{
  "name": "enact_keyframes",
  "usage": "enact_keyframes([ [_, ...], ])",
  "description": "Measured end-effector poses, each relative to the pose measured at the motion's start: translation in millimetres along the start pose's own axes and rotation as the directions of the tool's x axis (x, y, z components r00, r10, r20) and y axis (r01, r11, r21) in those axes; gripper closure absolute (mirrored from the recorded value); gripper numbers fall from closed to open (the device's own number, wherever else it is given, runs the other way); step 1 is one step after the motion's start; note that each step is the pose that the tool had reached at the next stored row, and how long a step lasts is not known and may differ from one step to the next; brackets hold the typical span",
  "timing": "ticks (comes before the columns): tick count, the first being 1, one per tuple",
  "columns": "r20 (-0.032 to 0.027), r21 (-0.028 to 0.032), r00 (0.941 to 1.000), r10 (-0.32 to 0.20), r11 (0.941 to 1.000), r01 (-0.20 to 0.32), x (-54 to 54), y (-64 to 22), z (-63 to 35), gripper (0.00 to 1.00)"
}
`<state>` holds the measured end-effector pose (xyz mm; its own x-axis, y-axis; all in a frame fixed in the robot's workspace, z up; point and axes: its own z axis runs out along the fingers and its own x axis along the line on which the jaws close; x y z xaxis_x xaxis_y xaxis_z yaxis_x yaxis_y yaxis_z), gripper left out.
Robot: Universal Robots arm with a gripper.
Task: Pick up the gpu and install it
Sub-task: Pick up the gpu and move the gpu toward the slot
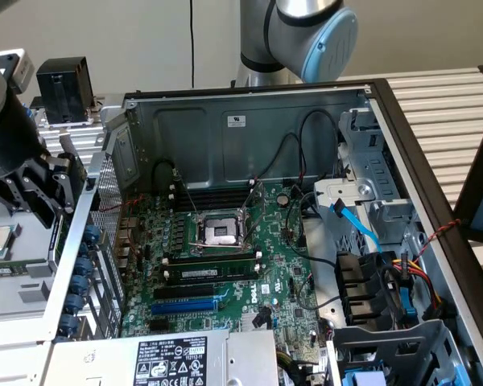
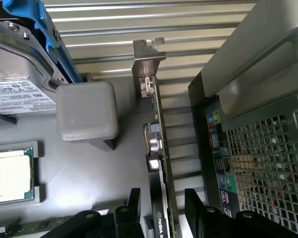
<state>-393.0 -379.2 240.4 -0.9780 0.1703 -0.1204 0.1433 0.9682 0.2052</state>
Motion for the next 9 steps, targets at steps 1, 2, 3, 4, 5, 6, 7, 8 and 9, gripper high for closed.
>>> enact_keyframes([
  [1,0.0014,0.0005,1.0000,0.005,1.0000,-0.005,0.3,0.1,1.4,0.52],
  [2,0.0028,0.0011,1.0000,0.009,1.0000,-0.009,0.4,0.2,2.7,0.52],
  [3,0.0038,0.0015,0.9999,0.013,0.9999,-0.013,0.8,0.4,4.3,0.52],
  [4,0.0045,0.0018,0.9999,0.016,0.9999,-0.016,1.0,1.0,5.7,0.52],
  [5,0.0053,0.0020,0.9998,0.018,0.9998,-0.018,1.4,1.5,7.5,0.52],
  [6,0.0059,0.0023,0.9998,0.021,0.9998,-0.021,1.7,2.0,9.3,0.52],
  [7,0.0066,0.0026,0.9997,0.023,0.9997,-0.023,2.1,2.5,11.0,0.52],
  [8,0.0074,0.0030,0.9996,0.027,0.9996,-0.027,2.4,2.9,12.7,0.52],
  [9,0.0084,0.0035,0.9995,0.032,0.9995,-0.032,2.6,3.1,14.0,0.52],
])
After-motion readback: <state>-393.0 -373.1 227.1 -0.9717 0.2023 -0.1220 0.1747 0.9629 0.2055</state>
